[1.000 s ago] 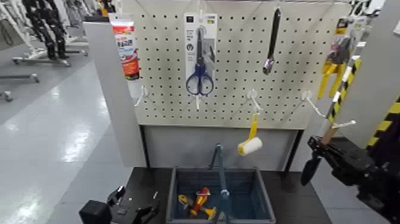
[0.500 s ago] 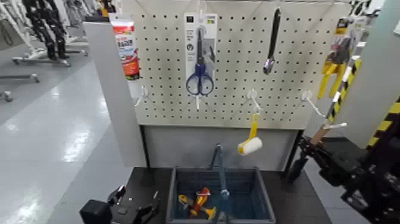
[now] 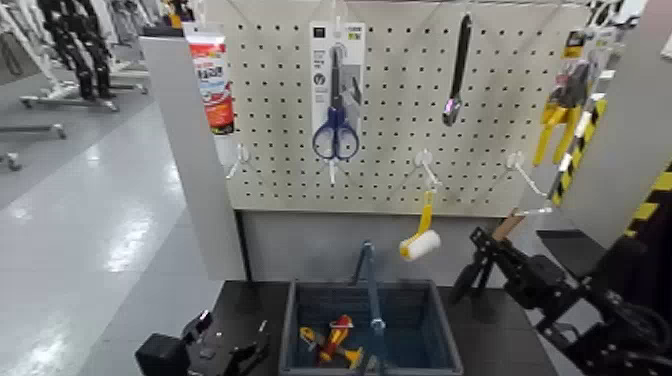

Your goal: Put the tool with the wooden handle into the crate.

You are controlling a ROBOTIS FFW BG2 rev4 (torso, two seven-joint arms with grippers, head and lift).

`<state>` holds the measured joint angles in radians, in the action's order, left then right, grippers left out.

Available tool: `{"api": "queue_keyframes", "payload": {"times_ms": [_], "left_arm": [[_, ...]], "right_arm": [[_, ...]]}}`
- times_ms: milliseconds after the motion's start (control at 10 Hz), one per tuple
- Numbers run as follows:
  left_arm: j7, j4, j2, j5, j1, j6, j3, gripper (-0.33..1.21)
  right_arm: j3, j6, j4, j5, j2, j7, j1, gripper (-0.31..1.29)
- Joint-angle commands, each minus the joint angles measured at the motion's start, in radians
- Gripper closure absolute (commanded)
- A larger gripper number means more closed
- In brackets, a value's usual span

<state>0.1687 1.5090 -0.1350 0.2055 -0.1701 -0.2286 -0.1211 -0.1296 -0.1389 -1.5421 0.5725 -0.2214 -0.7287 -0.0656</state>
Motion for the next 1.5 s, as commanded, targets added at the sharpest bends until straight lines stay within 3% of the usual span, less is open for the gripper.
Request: {"api": "queue_keyframes", "payload": {"times_ms": [100,600,800,1000,1200,1400,1500], "left_arm": [[0.002,-0.003,0.000,0.000,0.004,0.000,-0.002,0.11],[0.003,-0.004,0.000,0.000,0.004,0.000,-0.002,0.11],[0.002,-0.004,0.000,0.000,0.004,0.000,-0.002,0.11],[0.003,-0.004,-0.002,0.002,0.004,0.000,-0.002,0.11],[0.003,-0.004,-0.002,0.003,0.003,0.000,0.000,0.11],[0.003,-0.003,-0.002,0.005,0.001,-0.002,0.000,0.11],[0.003,-0.003,-0.002,0.006,0.000,-0.002,0.001,0.11]], "right_arm": [[0.079,0.035,0.082,0.049,0.010,0.008,-0.029,1.23],[0.223,0.056,0.247,0.156,0.031,0.018,-0.079,1.23],[0.274,0.028,0.277,0.156,0.030,0.031,-0.098,1.23],[0.295,0.015,0.283,0.142,0.030,0.038,-0.105,1.22],[0.298,0.010,0.277,0.133,0.030,0.035,-0.105,1.05],[0.294,0.015,0.269,0.109,0.028,0.015,-0.103,0.46],[0.281,0.009,0.260,0.098,0.028,0.006,-0.098,0.32]]}}
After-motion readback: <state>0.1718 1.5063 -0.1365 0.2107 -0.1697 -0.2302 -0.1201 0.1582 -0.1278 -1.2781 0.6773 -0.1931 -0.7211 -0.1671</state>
